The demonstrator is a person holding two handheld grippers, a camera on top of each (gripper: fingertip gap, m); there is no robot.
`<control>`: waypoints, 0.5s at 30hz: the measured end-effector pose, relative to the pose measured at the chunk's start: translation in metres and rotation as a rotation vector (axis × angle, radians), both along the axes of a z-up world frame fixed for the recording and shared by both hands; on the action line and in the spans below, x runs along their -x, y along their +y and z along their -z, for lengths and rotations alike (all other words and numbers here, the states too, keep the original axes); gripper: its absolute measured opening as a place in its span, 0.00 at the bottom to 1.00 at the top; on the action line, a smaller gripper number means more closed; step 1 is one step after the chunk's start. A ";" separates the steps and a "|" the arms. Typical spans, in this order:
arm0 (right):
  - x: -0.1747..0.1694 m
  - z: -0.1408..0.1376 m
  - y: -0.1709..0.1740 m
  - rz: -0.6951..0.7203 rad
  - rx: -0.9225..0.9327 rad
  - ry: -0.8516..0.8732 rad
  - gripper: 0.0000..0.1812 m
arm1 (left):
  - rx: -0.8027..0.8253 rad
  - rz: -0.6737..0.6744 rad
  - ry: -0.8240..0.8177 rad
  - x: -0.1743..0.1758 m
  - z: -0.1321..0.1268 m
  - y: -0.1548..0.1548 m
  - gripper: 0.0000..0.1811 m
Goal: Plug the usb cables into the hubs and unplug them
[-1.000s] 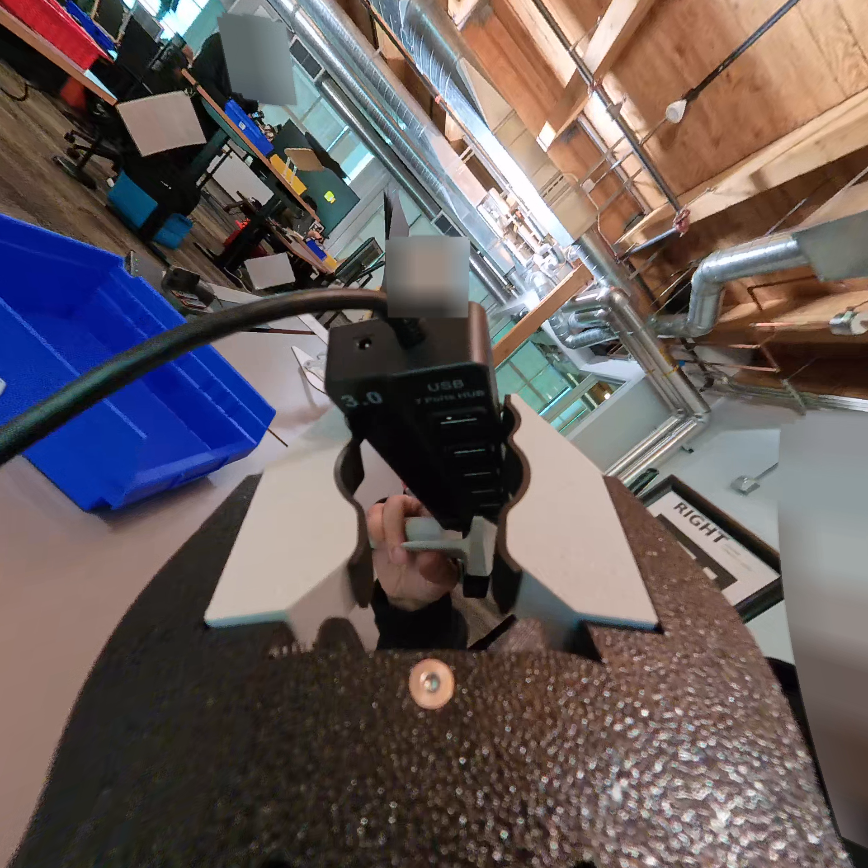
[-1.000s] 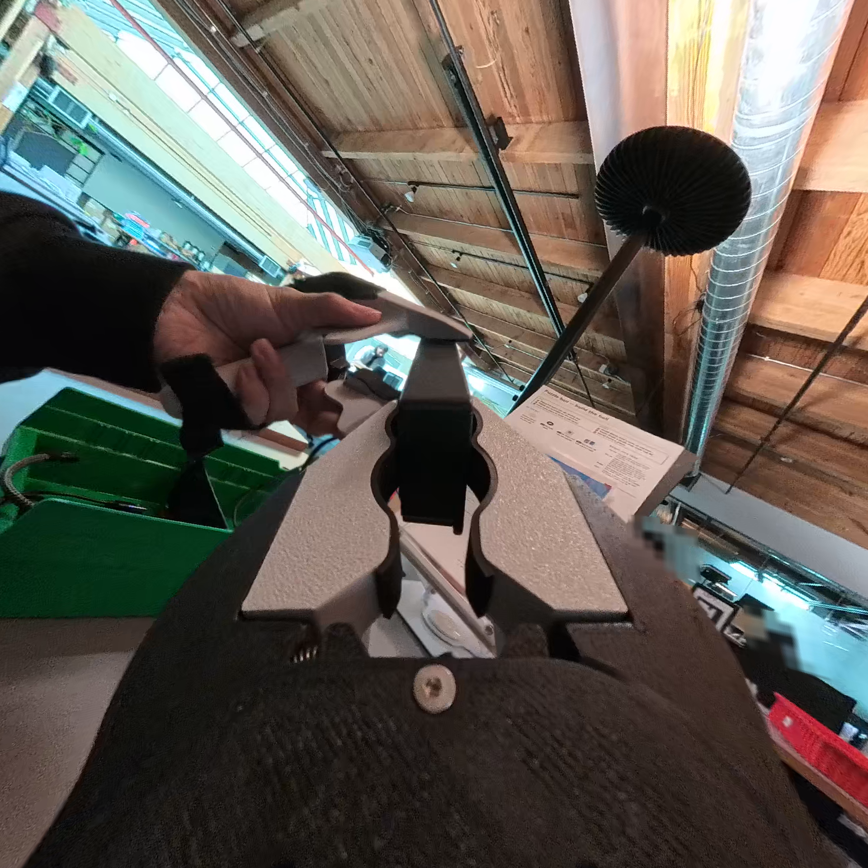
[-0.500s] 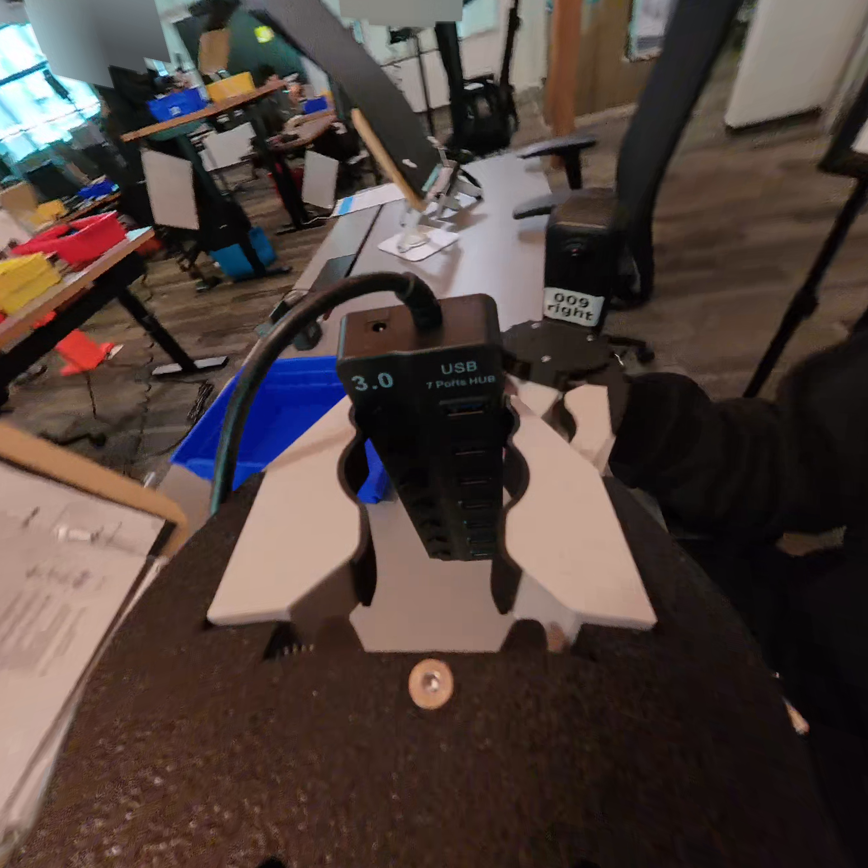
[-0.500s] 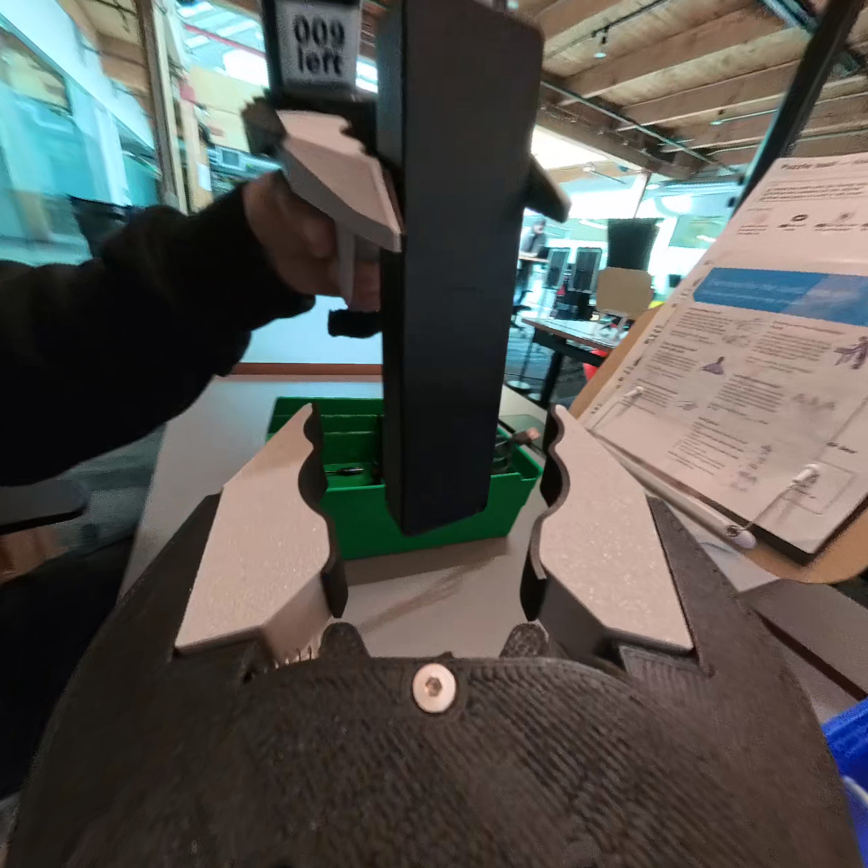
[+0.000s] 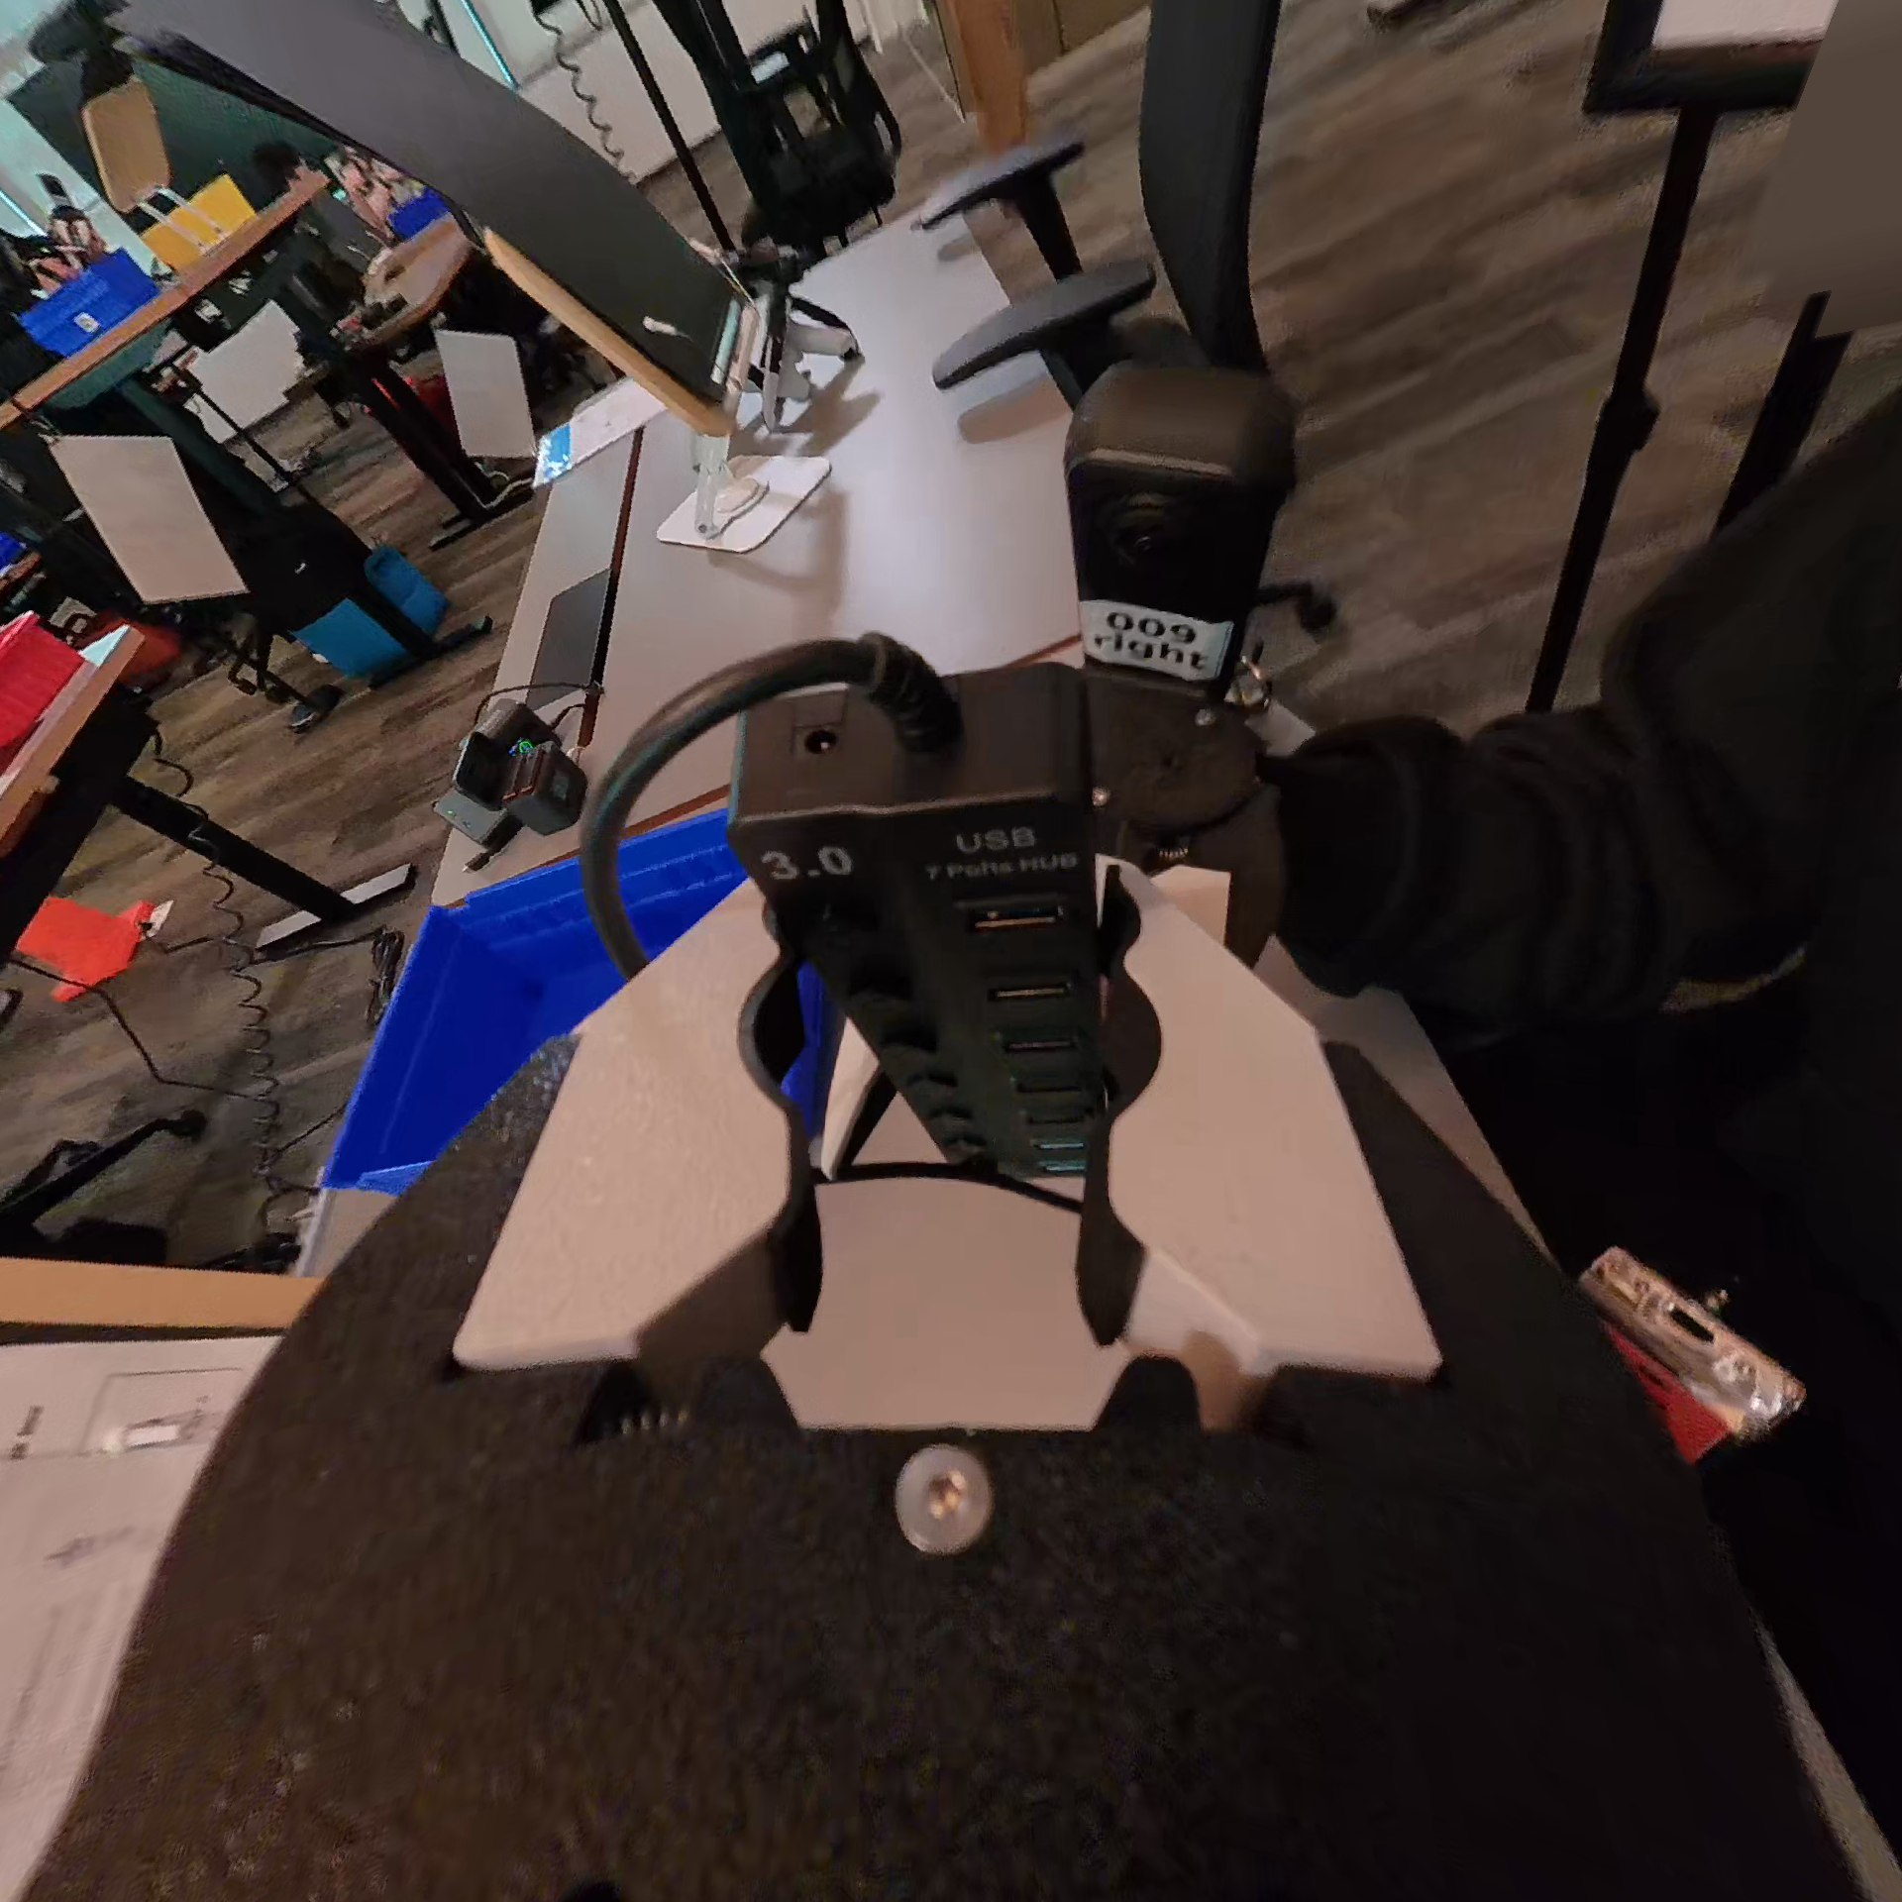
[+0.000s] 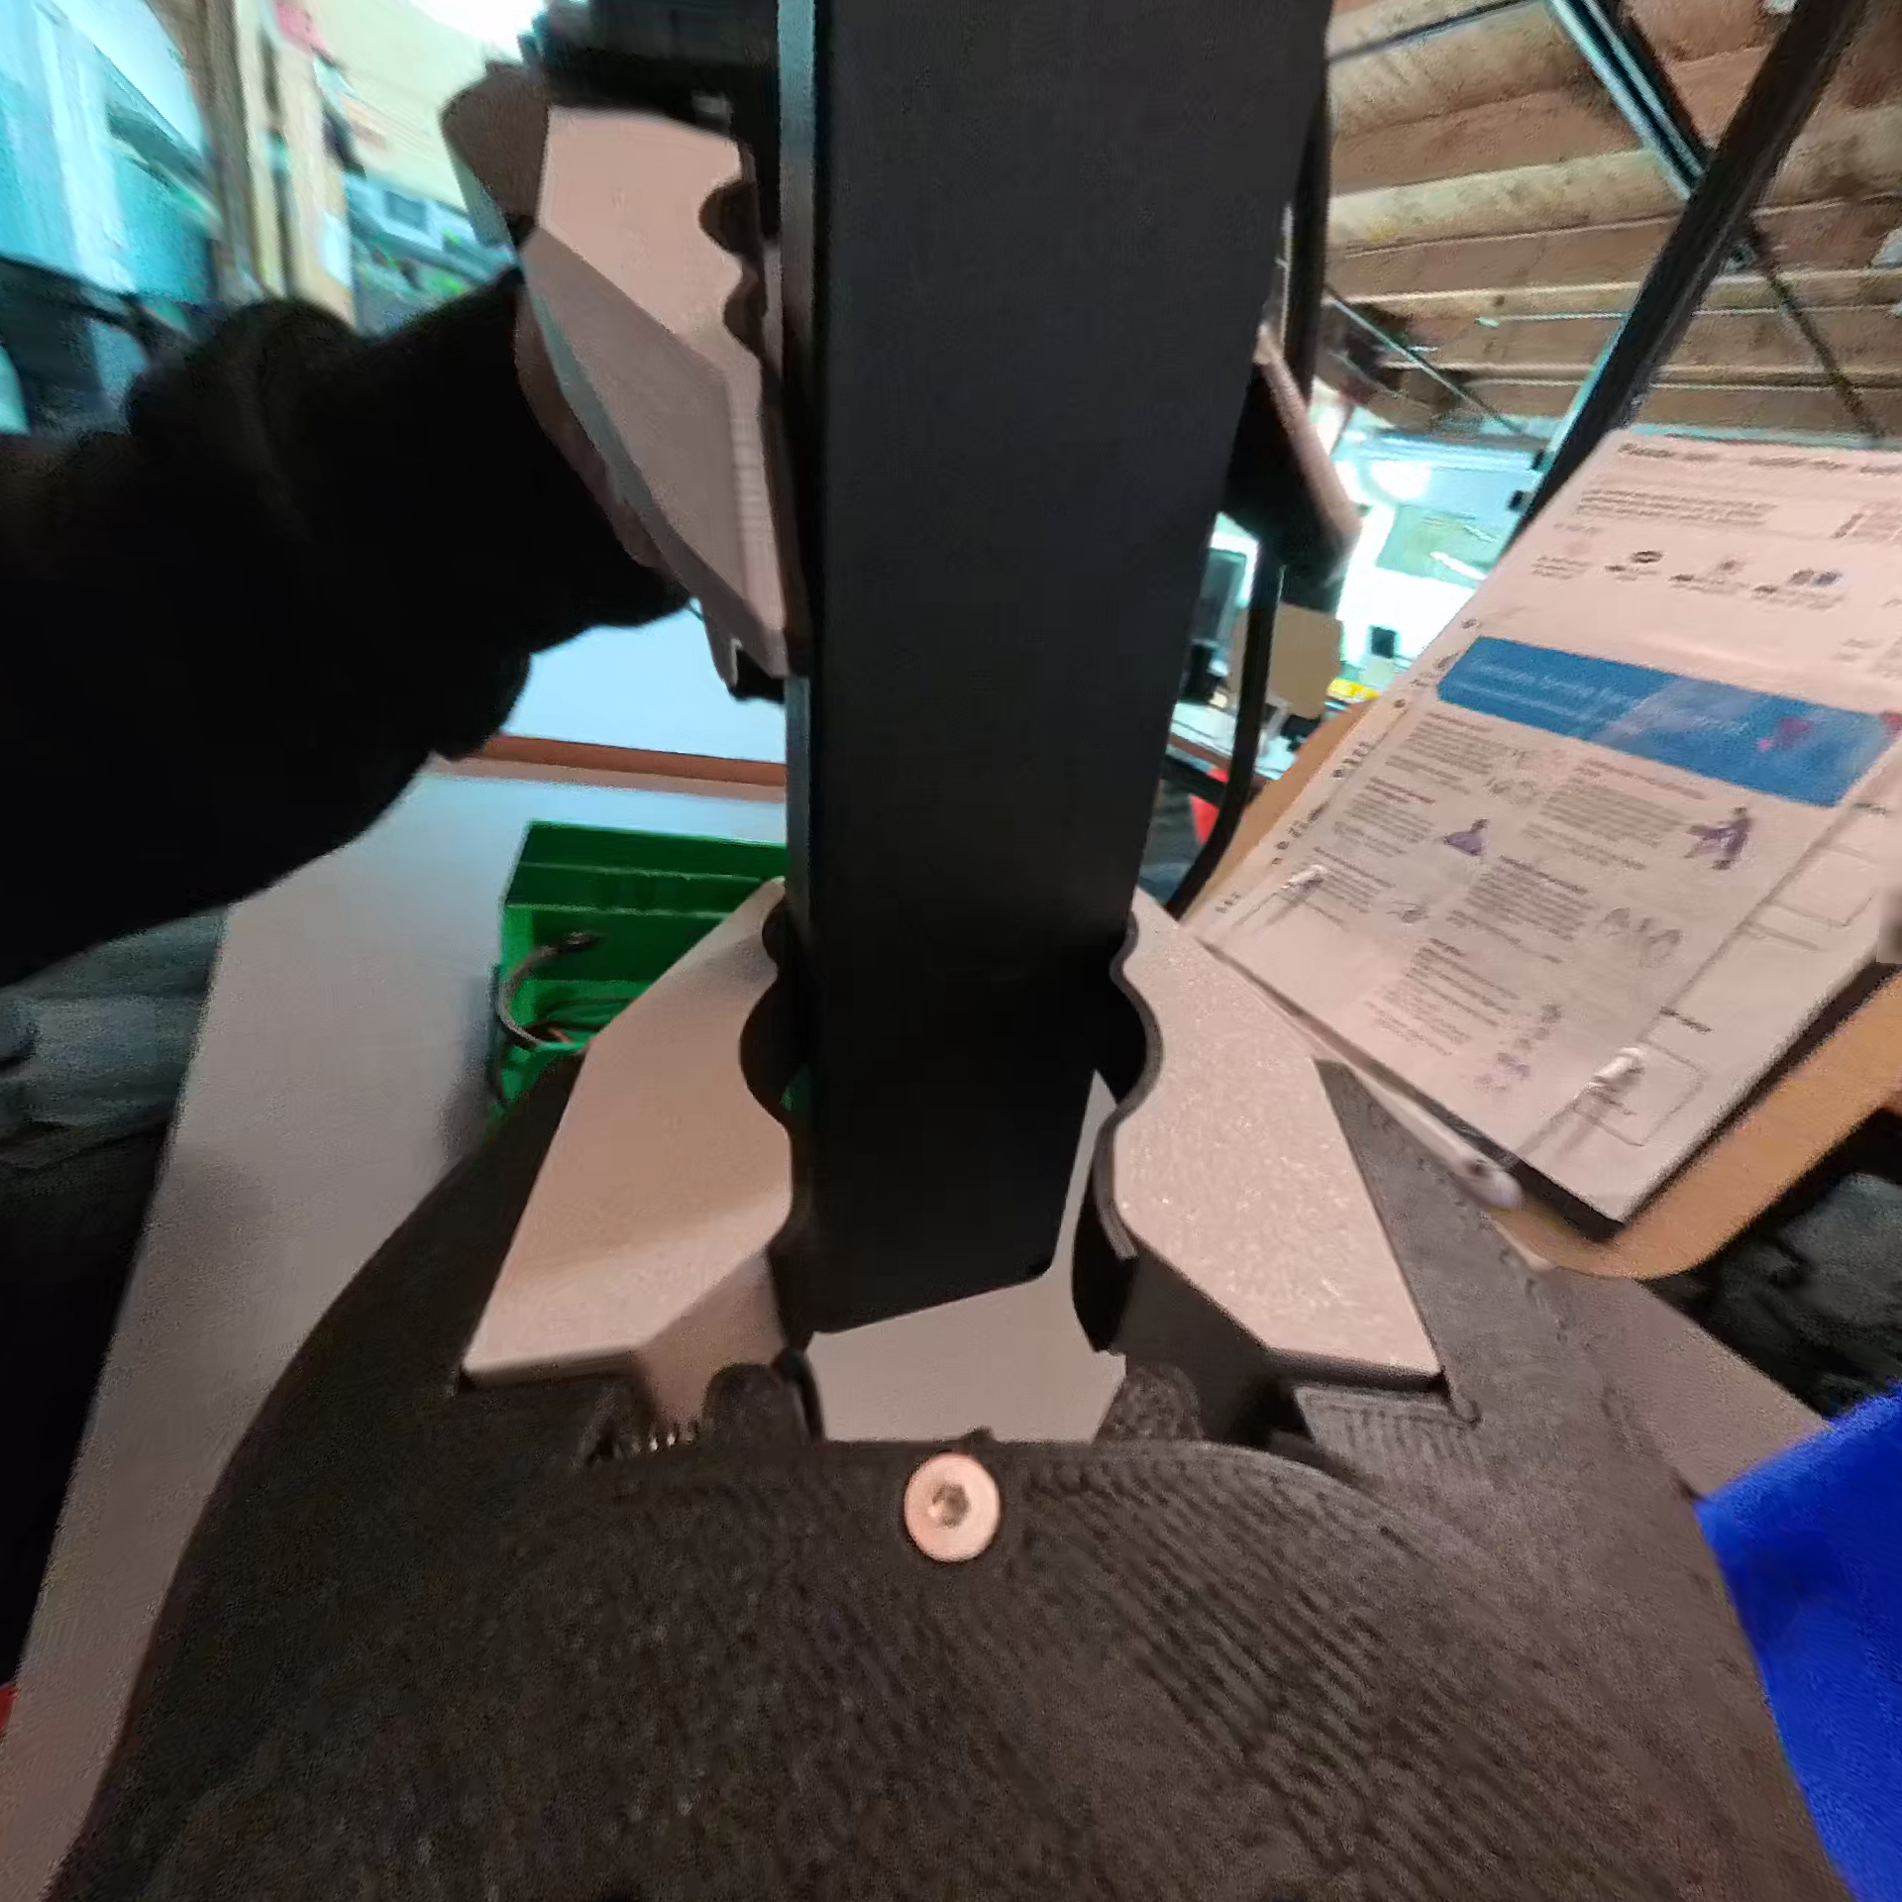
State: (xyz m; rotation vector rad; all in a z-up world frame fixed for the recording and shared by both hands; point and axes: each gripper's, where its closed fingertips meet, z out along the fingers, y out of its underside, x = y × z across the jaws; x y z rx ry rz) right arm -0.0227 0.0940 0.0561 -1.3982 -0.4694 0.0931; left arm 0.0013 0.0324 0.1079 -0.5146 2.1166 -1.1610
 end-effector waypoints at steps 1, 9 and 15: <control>0.001 0.001 0.001 -0.035 -0.008 0.037 0.31 | 0.036 -0.007 -0.002 0.000 0.001 0.003 0.30; -0.014 0.024 0.017 -0.007 0.058 0.046 0.31 | 0.210 -0.158 -0.011 0.003 -0.005 0.031 0.41; 0.003 0.038 0.025 -0.049 0.112 0.008 0.31 | 0.173 -0.218 0.051 -0.001 0.016 0.039 0.32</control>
